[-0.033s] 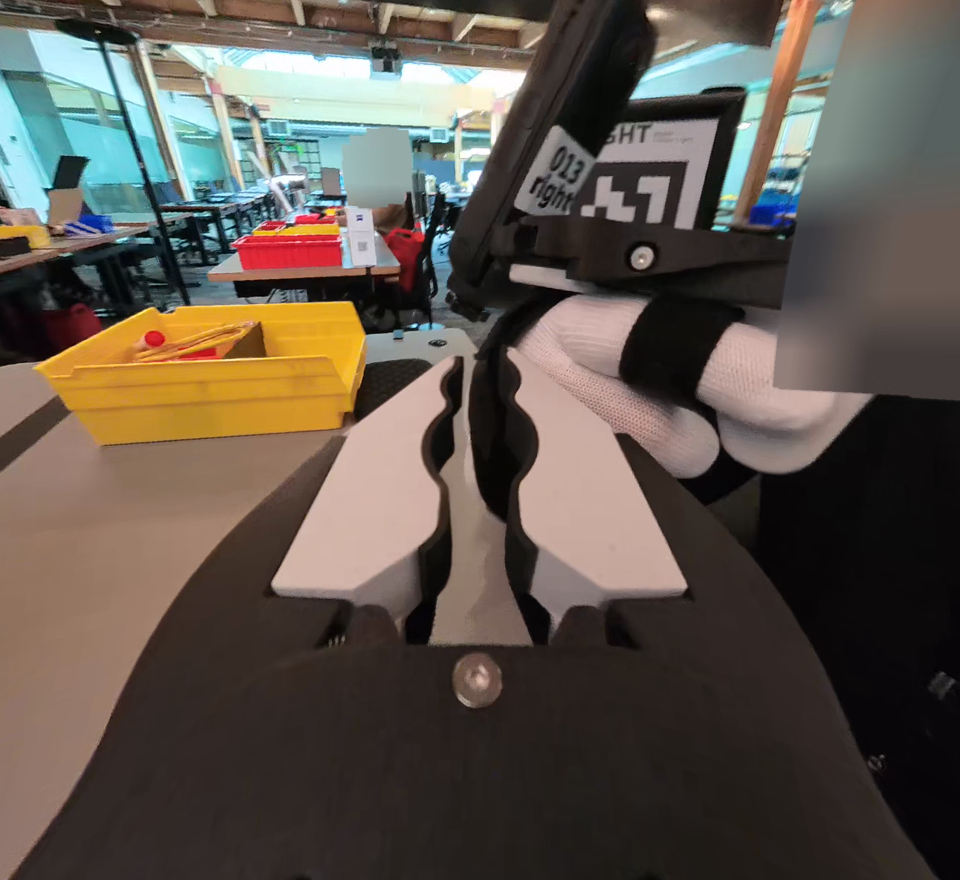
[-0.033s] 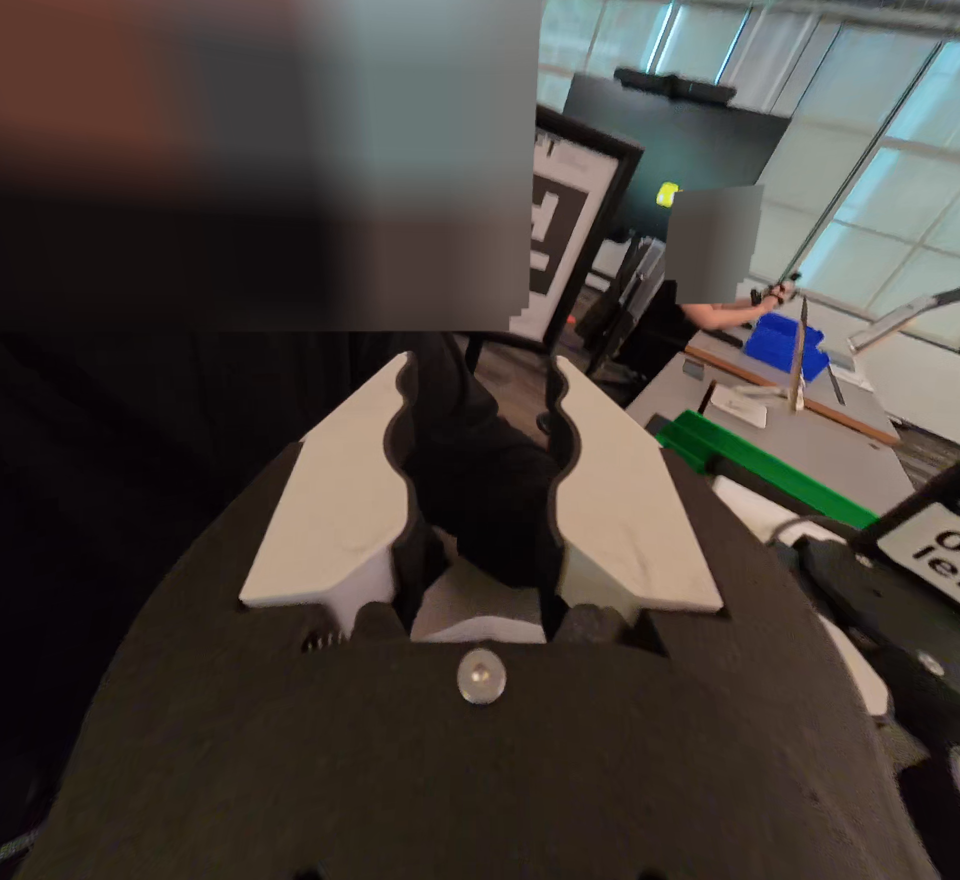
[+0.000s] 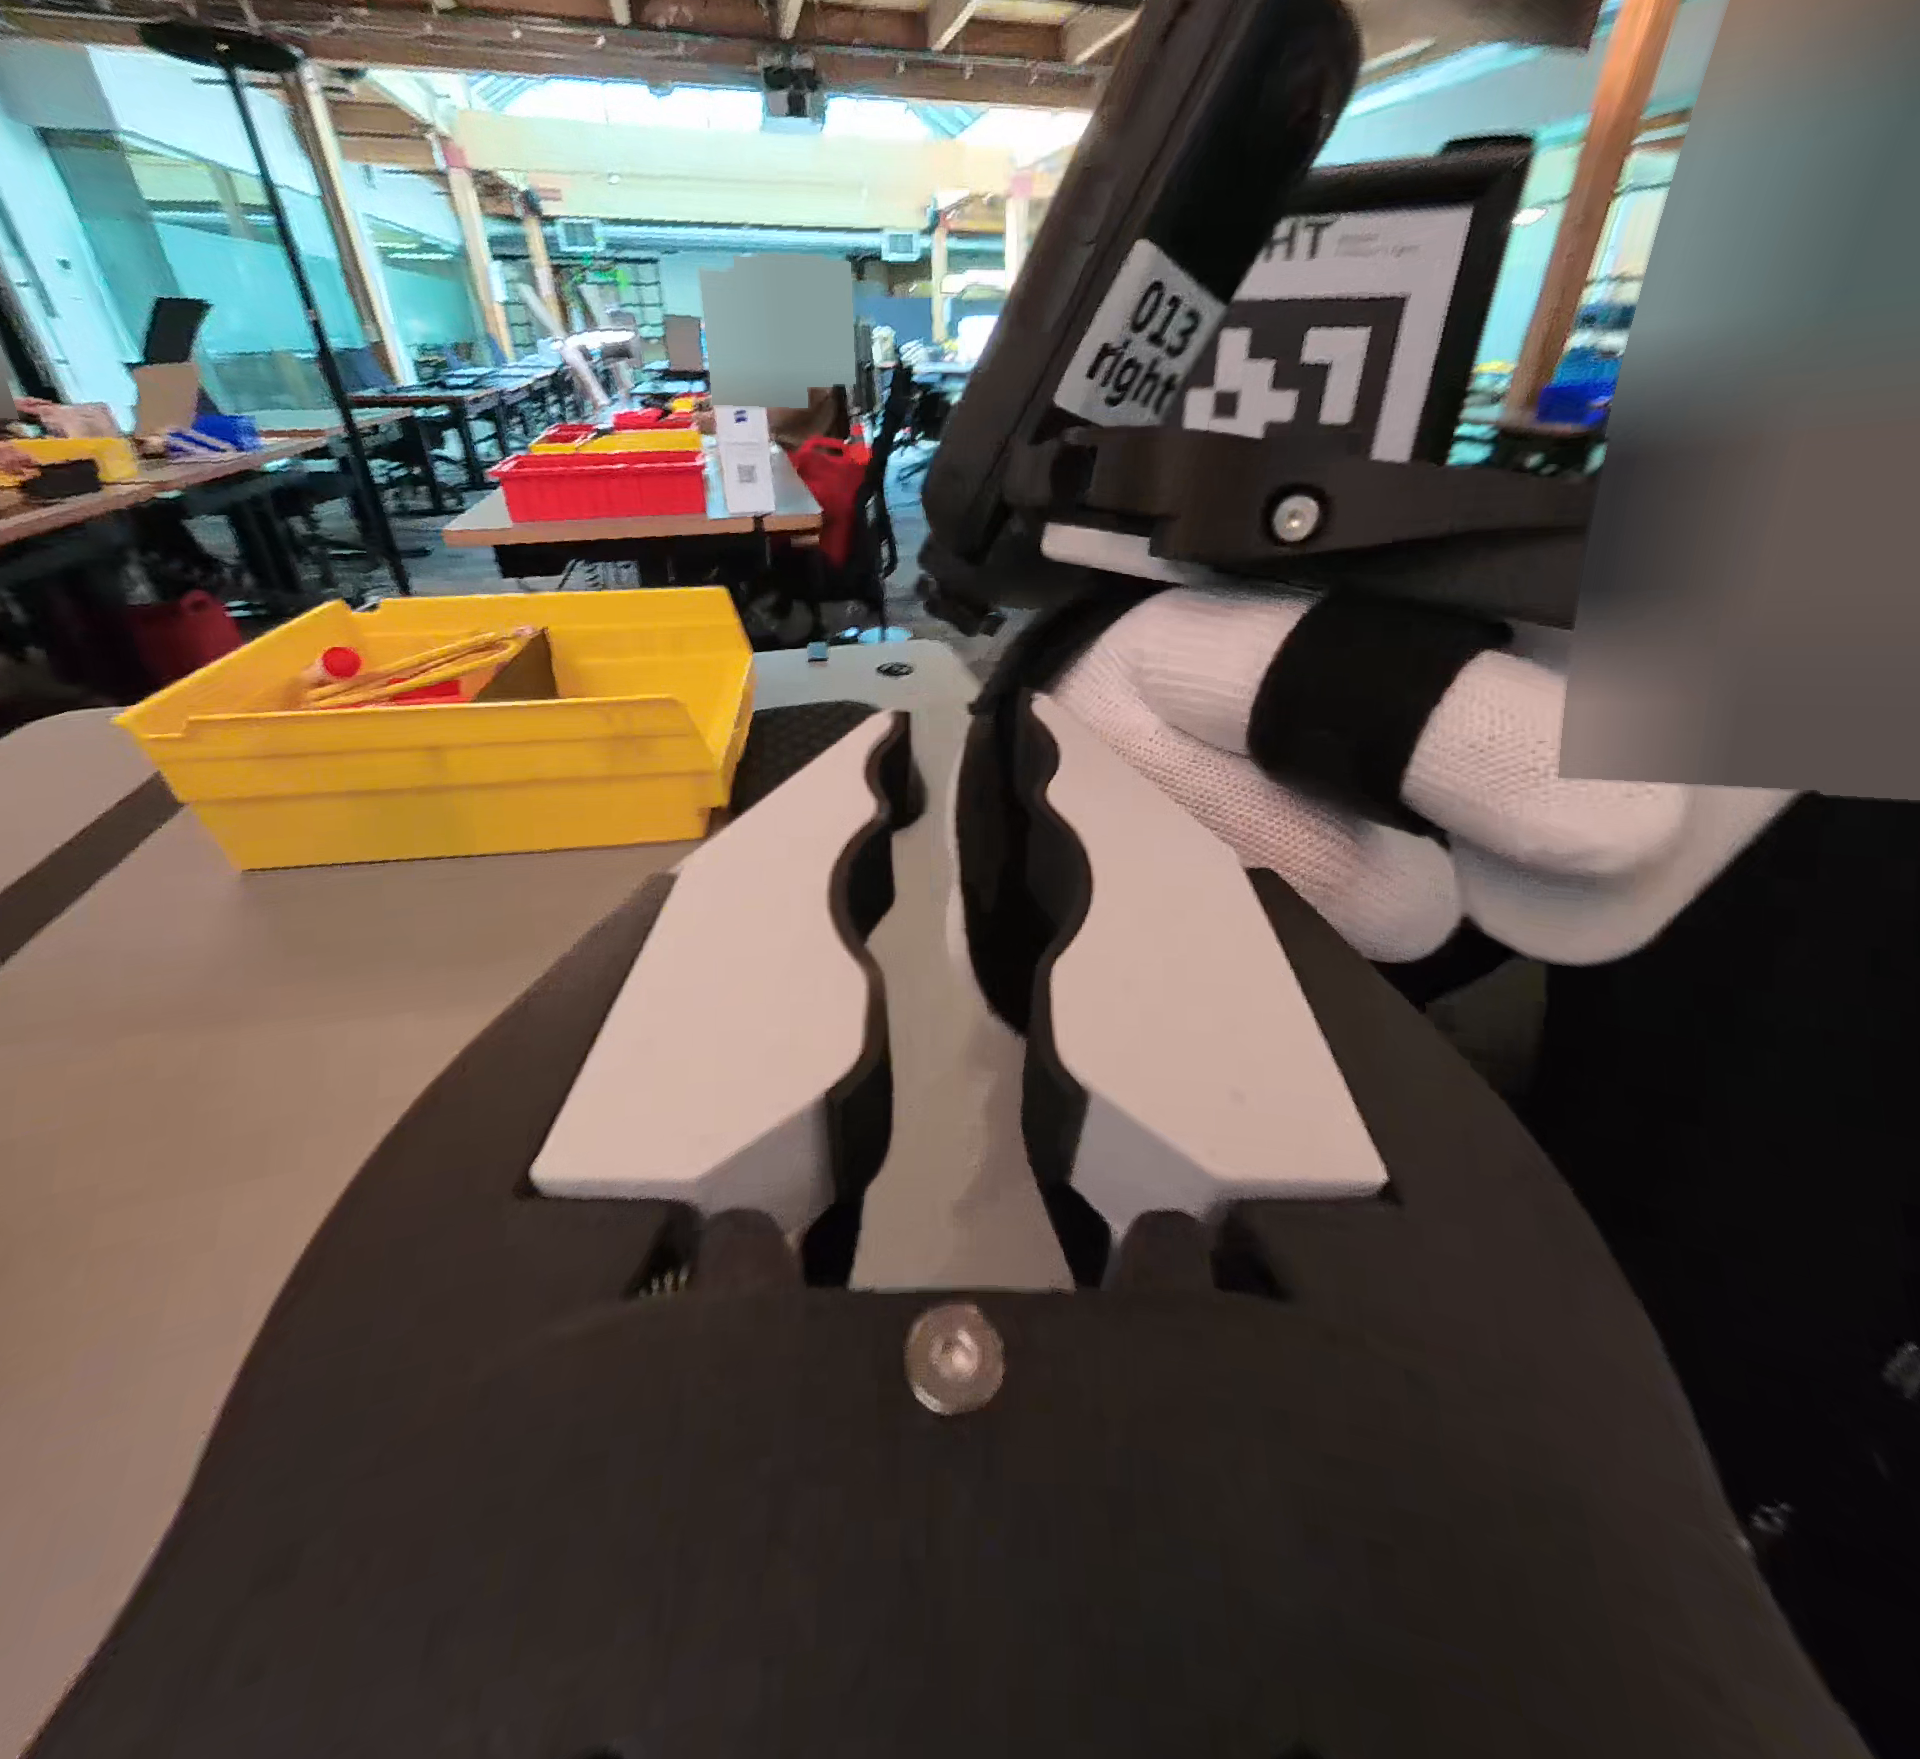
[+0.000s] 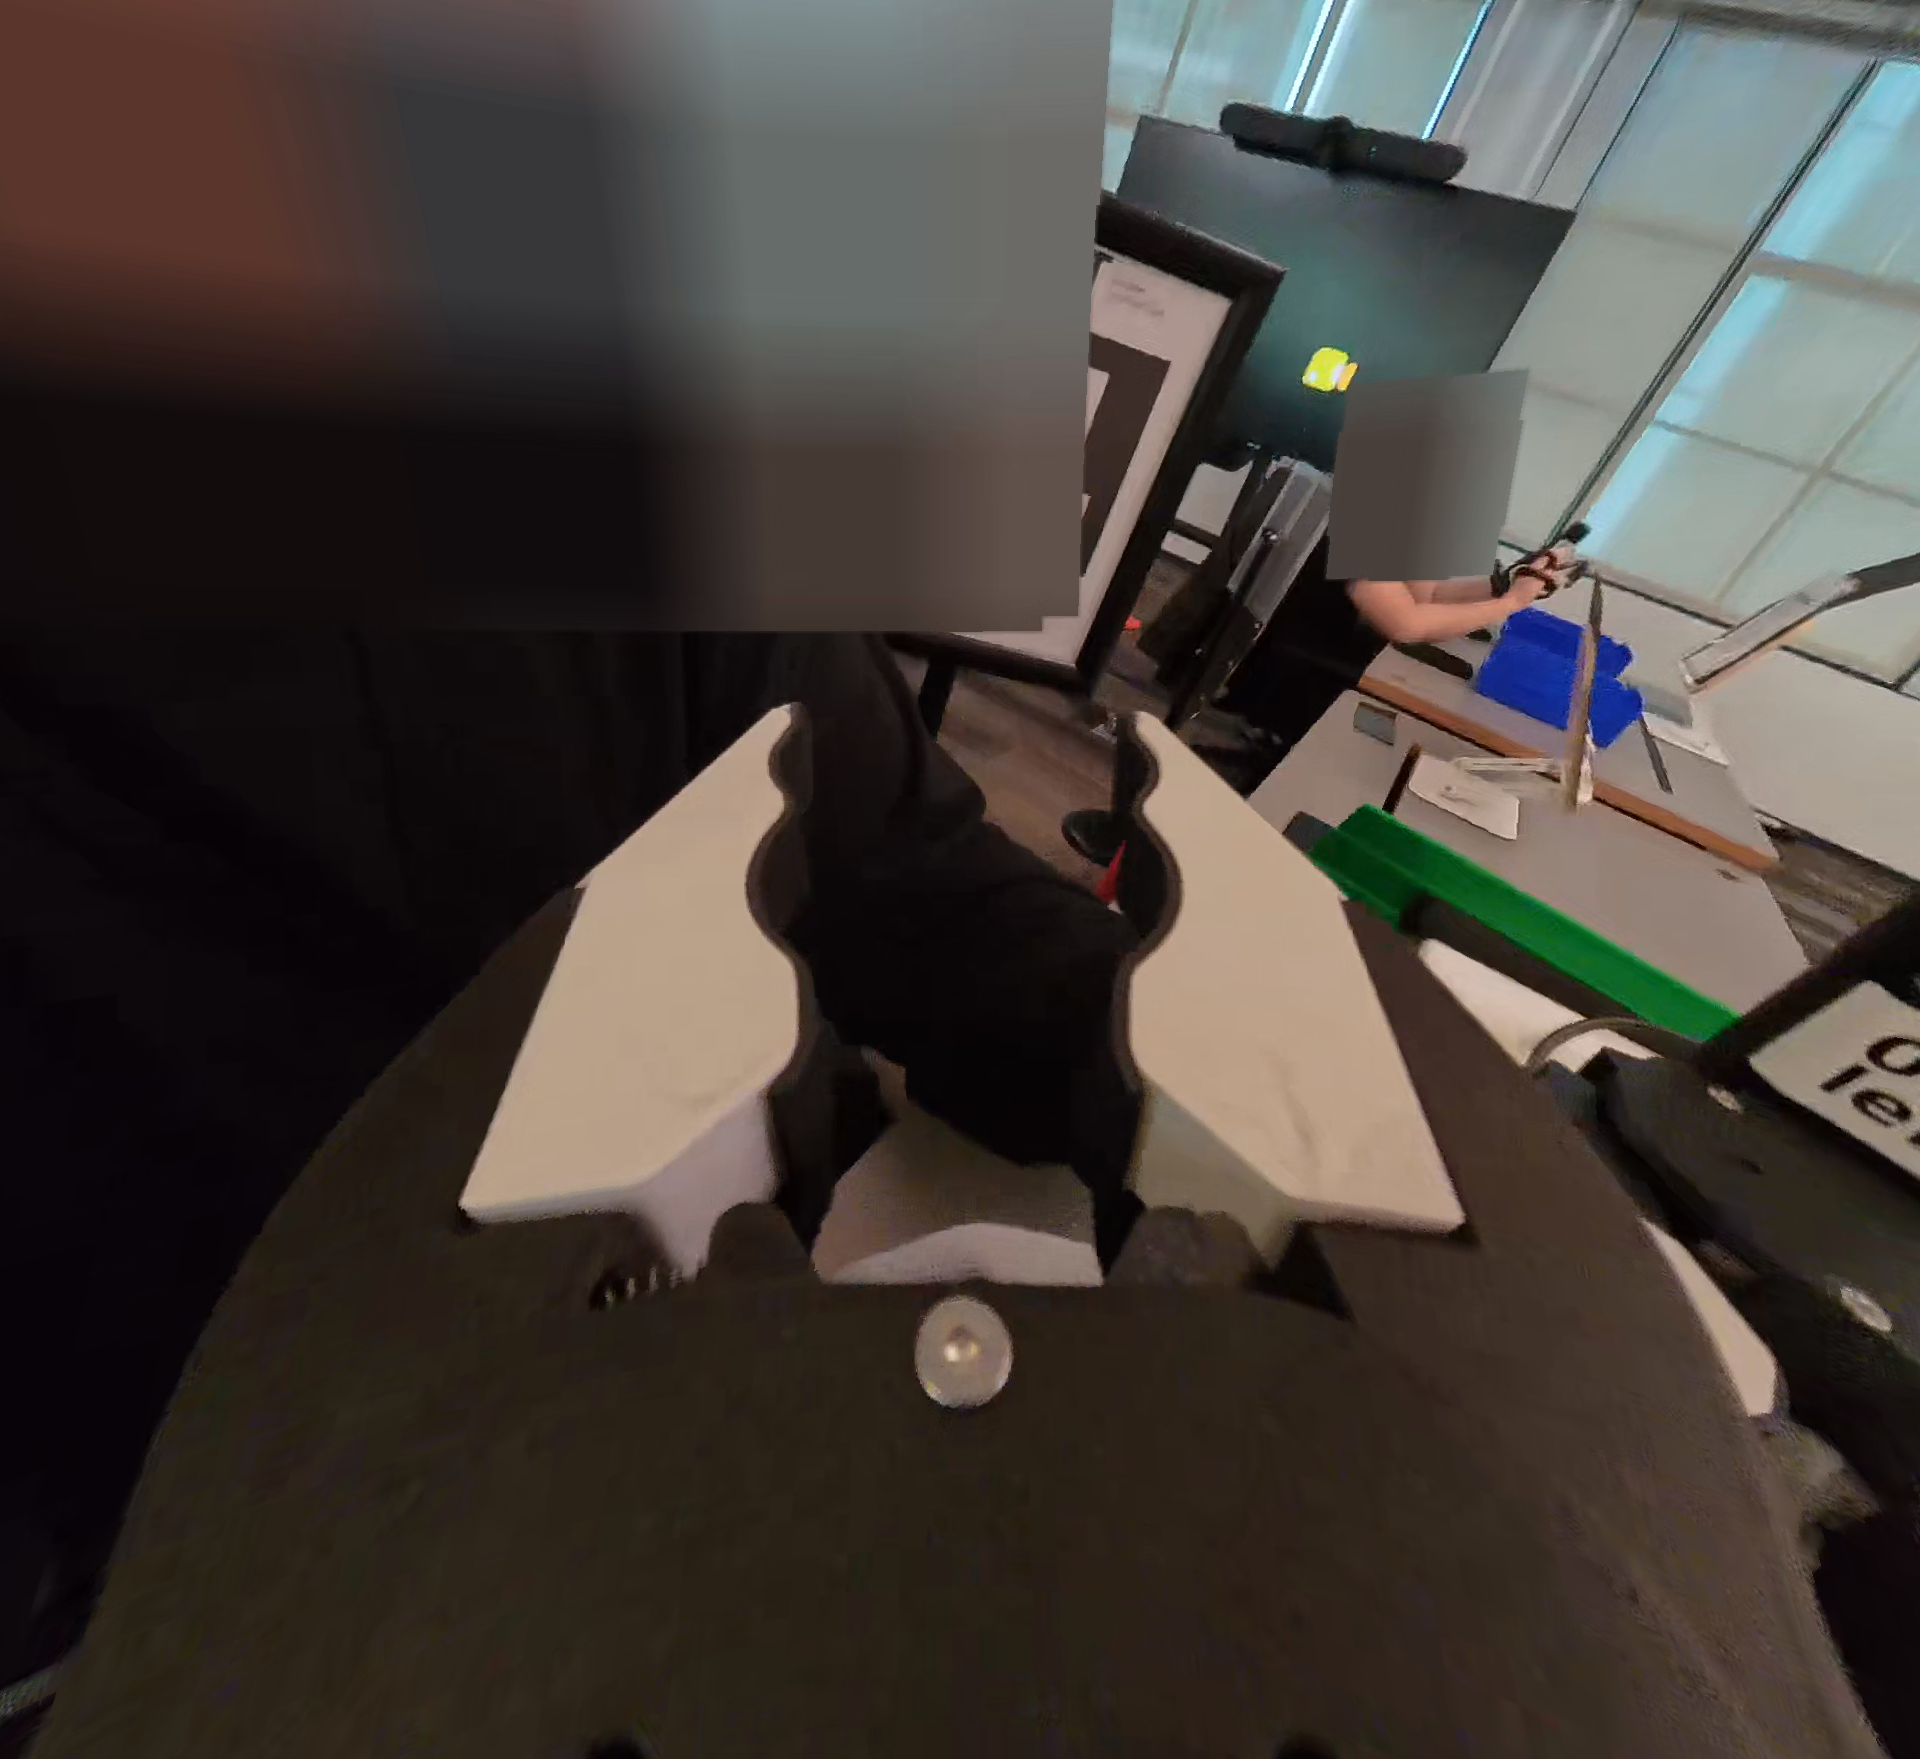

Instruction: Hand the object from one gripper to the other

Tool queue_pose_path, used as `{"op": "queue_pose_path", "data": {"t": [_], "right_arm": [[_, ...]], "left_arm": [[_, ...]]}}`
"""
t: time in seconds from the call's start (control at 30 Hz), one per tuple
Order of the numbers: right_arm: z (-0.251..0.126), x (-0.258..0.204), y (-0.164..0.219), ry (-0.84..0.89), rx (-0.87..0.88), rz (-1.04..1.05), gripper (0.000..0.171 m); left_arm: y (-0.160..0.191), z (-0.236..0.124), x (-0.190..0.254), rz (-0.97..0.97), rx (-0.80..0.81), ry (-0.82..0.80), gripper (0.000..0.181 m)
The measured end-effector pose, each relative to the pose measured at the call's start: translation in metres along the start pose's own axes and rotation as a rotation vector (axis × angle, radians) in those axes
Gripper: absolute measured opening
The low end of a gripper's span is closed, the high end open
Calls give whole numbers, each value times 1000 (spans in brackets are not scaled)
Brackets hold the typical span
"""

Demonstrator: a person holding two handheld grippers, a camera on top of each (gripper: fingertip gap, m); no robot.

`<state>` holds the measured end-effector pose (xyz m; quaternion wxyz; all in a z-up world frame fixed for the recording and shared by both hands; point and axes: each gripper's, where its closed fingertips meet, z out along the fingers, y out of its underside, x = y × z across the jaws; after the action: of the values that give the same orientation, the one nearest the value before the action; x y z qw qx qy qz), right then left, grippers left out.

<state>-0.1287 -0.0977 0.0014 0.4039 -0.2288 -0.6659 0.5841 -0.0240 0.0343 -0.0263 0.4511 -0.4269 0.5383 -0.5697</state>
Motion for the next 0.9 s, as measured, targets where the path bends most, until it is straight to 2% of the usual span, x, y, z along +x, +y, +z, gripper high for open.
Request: {"op": "queue_pose_path", "data": {"t": [0.1,0.13,0.17,0.23,0.27,0.43,0.53,0.63,0.67,0.73,0.8,0.87,0.9], "right_arm": [[2,3,3,10,-11,-11,57],[0,5,4,35,-16,-36,57],[-2,3,2,36,-14,-54,61],[-8,5,-3,67,-9,-75,67],[-11,6,-7,74,18,-83,66],[-12,12,-8,116,35,-141,72],[-12,7,-10,102,40,-157,75],[-8,2,-6,80,16,-165,78],[-4,2,-2,81,1,-172,82],[4,7,10,110,-53,-168,104],[8,-1,16,73,-90,-130,115],[13,-7,15,65,-93,-117,142],[19,-11,12,63,-66,-148,144]], "left_arm": [[1,-8,-6,58,-47,-67,24],[-1,-14,-10,64,-48,-93,23],[-6,-23,-16,57,-20,-126,14],[-16,-40,-22,15,47,-134,13],[-15,-42,-20,27,30,-133,14],[15,-4,-2,-2,-87,-13,13],[11,-1,1,-39,-39,31,11],[14,1,0,-19,-63,12,8],[17,3,-2,-14,-76,-1,8],[23,9,-4,29,-109,-26,4],[26,13,-2,52,-112,-13,4],[29,20,3,42,-99,17,4],[28,25,7,42,-94,37,3]]}}
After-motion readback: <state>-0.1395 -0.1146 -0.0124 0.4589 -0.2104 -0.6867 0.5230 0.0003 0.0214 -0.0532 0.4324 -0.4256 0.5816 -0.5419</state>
